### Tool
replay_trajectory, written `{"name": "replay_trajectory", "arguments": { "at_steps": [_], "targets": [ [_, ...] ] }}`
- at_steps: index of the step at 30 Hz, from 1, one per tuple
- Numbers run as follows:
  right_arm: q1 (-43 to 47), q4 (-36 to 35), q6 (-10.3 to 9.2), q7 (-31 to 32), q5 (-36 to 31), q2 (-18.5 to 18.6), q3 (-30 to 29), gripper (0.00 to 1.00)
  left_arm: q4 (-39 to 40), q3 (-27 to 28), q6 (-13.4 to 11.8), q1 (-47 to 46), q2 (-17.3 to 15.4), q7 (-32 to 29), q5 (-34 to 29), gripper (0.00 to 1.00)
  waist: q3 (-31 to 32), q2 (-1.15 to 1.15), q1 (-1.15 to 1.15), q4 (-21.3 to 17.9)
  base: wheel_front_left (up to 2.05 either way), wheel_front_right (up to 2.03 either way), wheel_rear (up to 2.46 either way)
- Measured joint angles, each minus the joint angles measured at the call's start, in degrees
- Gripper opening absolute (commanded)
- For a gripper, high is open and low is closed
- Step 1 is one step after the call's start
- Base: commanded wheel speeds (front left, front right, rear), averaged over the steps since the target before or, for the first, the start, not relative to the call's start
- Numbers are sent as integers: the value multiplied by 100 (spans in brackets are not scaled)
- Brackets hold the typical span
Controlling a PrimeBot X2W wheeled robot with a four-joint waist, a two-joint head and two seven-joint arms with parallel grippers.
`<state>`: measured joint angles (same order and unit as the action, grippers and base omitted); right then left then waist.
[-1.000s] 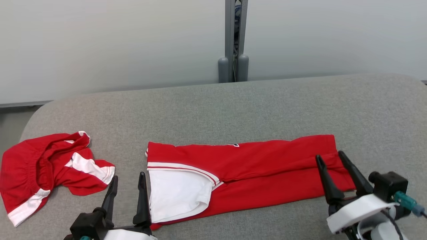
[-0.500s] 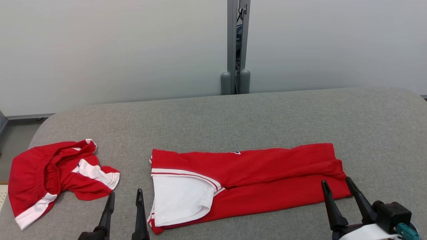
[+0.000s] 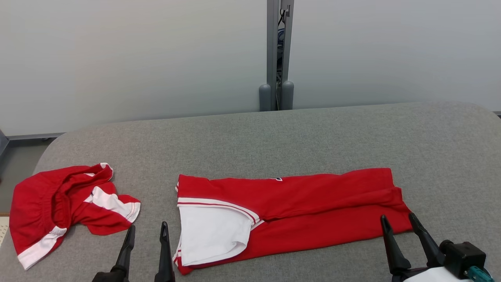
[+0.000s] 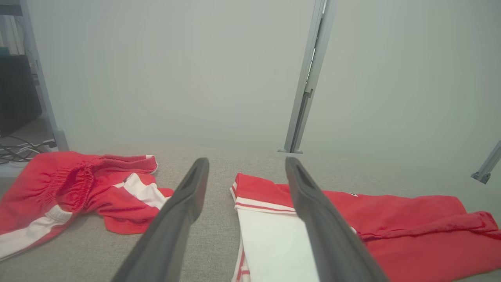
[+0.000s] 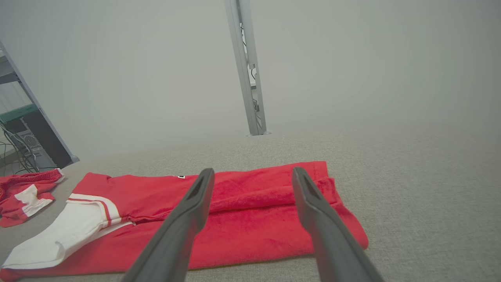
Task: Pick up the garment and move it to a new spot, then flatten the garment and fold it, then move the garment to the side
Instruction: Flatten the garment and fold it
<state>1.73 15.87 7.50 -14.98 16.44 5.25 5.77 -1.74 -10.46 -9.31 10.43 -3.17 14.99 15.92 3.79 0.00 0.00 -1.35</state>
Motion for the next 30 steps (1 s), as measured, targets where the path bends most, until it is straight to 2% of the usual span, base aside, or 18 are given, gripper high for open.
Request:
{"name": "replay_trajectory", "arguments": {
  "at_steps": [10, 13, 24, 30],
  "targets": [
    [-22, 185, 0, -1, 74, -42, -99, 100, -97, 58, 103, -5, 29, 0, -136, 100, -33, 0, 0, 11, 0, 0, 0],
    [-194, 681, 0, -1, 93, -62, -294, 100, -144, 22, 142, -10, 30, 0, -142, 100, -62, 0, 0, 6, 0, 0, 0],
    [-1678, 2858, 0, 46, -92, -74, -1205, 100, -312, -163, 252, -157, 36, 0, -232, 100, -230, 0, 0, 161, 0, 0, 0],
    [-2270, 3775, 0, 59, -235, 23, -1464, 100, -381, -241, 321, -233, 34, 0, -269, 100, -416, 0, 0, 265, 0, 0, 0]
  ]
}}
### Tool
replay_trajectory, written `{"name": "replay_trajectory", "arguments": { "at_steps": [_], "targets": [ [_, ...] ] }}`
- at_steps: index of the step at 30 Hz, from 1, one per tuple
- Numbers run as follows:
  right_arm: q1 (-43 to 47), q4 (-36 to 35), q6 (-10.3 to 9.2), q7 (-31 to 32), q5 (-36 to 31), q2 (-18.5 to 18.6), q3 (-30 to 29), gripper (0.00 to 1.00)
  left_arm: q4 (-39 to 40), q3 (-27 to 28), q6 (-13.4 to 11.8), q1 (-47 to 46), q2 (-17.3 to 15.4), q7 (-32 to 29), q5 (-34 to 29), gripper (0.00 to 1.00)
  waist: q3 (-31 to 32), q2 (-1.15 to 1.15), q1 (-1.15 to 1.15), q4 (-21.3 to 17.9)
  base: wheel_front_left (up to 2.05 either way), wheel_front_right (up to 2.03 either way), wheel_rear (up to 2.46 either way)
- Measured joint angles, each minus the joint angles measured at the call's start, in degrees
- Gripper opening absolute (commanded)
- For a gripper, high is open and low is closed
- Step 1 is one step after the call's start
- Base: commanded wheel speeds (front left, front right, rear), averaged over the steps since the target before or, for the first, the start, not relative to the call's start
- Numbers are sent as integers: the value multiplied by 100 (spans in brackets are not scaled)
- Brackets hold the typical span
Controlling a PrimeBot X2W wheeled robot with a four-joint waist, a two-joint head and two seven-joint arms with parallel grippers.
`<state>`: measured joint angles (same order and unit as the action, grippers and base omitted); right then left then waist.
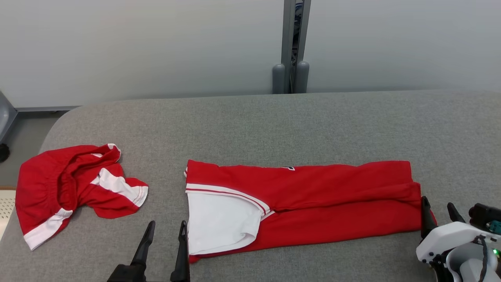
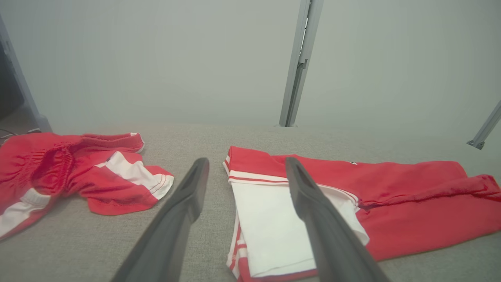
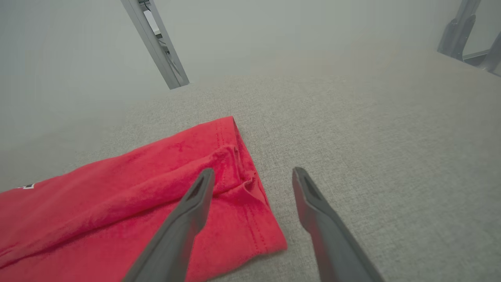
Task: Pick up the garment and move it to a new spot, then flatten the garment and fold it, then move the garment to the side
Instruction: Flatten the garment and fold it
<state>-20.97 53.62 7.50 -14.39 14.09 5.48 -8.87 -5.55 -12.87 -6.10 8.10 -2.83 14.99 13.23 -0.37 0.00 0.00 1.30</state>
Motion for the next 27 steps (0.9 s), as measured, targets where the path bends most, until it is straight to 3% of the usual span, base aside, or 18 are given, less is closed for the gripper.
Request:
{"name": "replay_trajectory", "arguments": {
  "at_steps": [21, 23, 24, 25, 27],
  "targets": [
    [-1229, 1739, 0, 129, 12, 197, -165, 99, -129, -314, 152, -537, 2, 0, -53, 100, -739, 0, 0, 179, 0, 0, 0],
    [-1239, 1771, 0, 131, 12, 172, -154, 42, -142, -325, 155, -538, 1, 0, -52, 100, -730, 0, 0, 189, 0, 0, 0],
    [-1239, 1782, 0, 130, 12, 158, -148, 37, -152, -330, 157, -538, 2, 0, -52, 100, -724, 0, 0, 192, 0, 0, 0],
    [-1239, 1795, 1, 125, 12, 143, -141, 0, -163, -335, 158, -538, 2, 0, -49, 100, -714, 0, 0, 195, 0, 0, 0],
    [-1239, 1812, 1, 119, 13, 85, -107, 0, -166, -337, 160, -538, 2, 0, -43, 100, -696, 0, 0, 198, 0, 0, 0]
  ]
}}
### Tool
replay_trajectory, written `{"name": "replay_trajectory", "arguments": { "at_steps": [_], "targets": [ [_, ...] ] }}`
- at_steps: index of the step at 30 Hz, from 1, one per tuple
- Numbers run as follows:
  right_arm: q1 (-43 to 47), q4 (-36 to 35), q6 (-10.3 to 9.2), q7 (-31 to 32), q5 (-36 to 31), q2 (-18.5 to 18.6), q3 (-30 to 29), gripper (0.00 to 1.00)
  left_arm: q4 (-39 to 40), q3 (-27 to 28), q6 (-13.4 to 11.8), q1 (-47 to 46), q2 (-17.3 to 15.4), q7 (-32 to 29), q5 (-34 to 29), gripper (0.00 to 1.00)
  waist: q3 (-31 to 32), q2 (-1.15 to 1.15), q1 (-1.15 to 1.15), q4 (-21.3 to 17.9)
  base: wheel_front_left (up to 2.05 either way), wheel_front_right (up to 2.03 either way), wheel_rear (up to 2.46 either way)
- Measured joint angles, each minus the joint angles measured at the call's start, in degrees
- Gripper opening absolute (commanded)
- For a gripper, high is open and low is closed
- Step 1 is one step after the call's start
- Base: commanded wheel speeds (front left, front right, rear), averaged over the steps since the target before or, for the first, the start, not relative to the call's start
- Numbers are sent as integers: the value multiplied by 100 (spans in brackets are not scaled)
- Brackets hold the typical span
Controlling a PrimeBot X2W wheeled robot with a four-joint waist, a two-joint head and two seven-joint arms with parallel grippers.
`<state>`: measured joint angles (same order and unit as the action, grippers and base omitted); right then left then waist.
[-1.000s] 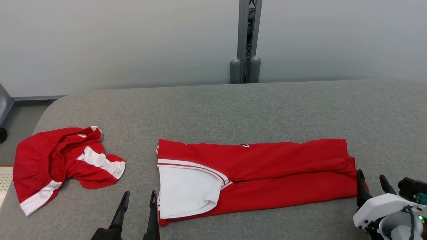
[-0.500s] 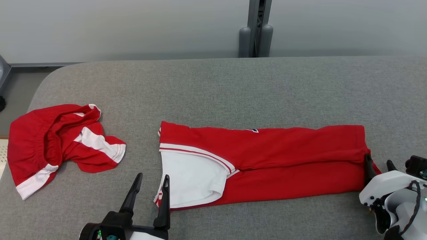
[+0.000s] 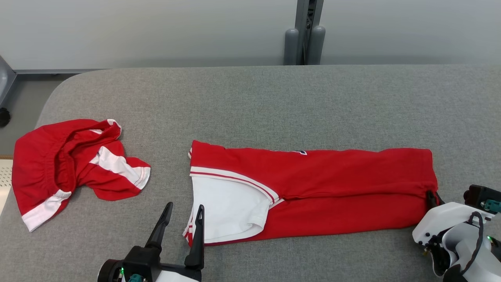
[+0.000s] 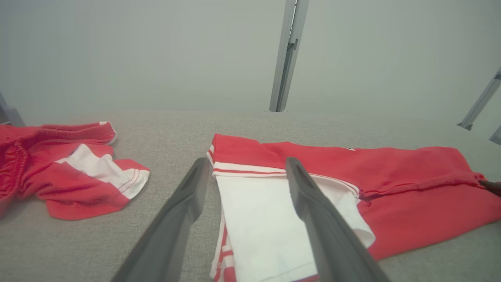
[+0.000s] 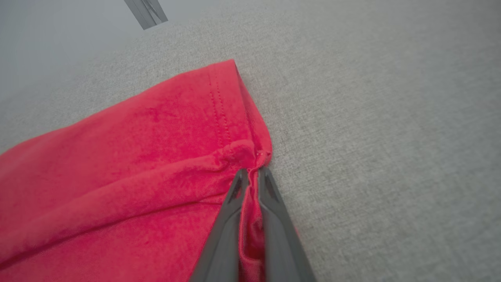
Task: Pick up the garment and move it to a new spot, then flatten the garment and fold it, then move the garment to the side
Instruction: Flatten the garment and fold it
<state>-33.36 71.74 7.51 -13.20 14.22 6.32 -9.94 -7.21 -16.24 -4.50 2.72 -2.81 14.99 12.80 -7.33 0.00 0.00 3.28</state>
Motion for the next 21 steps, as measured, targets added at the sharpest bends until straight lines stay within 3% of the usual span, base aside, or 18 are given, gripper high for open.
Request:
{"name": "replay_trajectory", "arguments": {
  "at_steps": [9, 21],
  "targets": [
    [30, 4, 7, -104, 111, 171, -7, 0, 3, 35, 40, 2, -1, 0, 34, 100, 105, 0, 0, -9, 0, 0, 0],
    [98, -423, 0, -169, 381, 1038, -36, 0, 257, 133, 41, 53, 0, 0, 43, 100, 79, 0, 0, -248, 0, 0, 0]
  ]
}}
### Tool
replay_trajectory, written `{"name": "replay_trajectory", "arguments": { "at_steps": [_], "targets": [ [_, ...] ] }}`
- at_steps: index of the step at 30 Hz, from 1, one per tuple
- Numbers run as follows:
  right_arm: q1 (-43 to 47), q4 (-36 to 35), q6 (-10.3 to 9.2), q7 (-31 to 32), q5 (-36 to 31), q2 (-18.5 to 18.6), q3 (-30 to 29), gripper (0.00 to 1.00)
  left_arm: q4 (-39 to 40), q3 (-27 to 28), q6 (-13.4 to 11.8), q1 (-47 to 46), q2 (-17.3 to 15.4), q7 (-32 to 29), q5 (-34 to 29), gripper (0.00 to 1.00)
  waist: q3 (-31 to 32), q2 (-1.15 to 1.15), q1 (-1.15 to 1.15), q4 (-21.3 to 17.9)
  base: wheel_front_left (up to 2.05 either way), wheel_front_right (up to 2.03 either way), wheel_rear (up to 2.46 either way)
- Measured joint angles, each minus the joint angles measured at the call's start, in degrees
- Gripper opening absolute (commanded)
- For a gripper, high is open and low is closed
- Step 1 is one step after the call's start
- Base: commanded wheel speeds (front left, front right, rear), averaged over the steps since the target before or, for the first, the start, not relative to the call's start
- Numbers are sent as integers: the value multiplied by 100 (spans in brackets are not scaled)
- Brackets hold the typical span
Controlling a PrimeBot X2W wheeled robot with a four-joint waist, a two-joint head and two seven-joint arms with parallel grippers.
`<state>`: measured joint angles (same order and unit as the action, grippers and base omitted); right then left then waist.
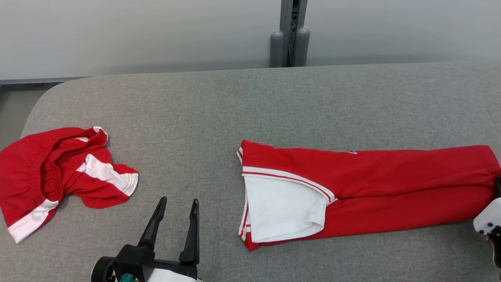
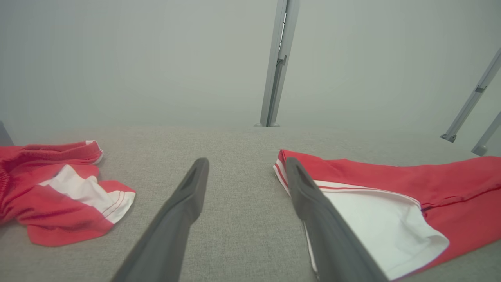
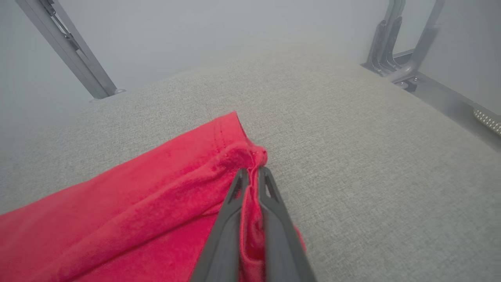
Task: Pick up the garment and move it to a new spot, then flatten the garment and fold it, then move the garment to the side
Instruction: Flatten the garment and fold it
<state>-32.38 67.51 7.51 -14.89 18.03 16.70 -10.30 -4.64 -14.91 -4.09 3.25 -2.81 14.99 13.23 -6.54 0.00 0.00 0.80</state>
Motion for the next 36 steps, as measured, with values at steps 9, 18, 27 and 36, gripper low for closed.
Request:
{"name": "replay_trajectory", "arguments": {
  "at_steps": [9, 18, 27, 36],
  "targets": [
    [39, -972, -1, 43, 566, -465, 835, 0, -3, -1, -3, -15, 0, 0, 43, 100, 67, 0, 0, -62, 0, 0, 0],
    [750, -3037, -1, 598, 1245, -784, 1857, 0, -51, -54, -30, 10, 0, 0, 145, 100, 227, 0, 0, 66, 0, 0, 0],
    [1412, -4330, -1, 1289, 1421, -1180, 2104, 0, 87, -54, -34, 10, 0, 0, 320, 100, 335, 0, 0, 405, 0, 0, 0],
    [1644, -4132, -2, 1323, 1663, -1372, 2375, 0, -33, -118, -75, 89, 0, 0, 255, 100, 429, 0, 0, 855, 0, 0, 0]
  ]
}}
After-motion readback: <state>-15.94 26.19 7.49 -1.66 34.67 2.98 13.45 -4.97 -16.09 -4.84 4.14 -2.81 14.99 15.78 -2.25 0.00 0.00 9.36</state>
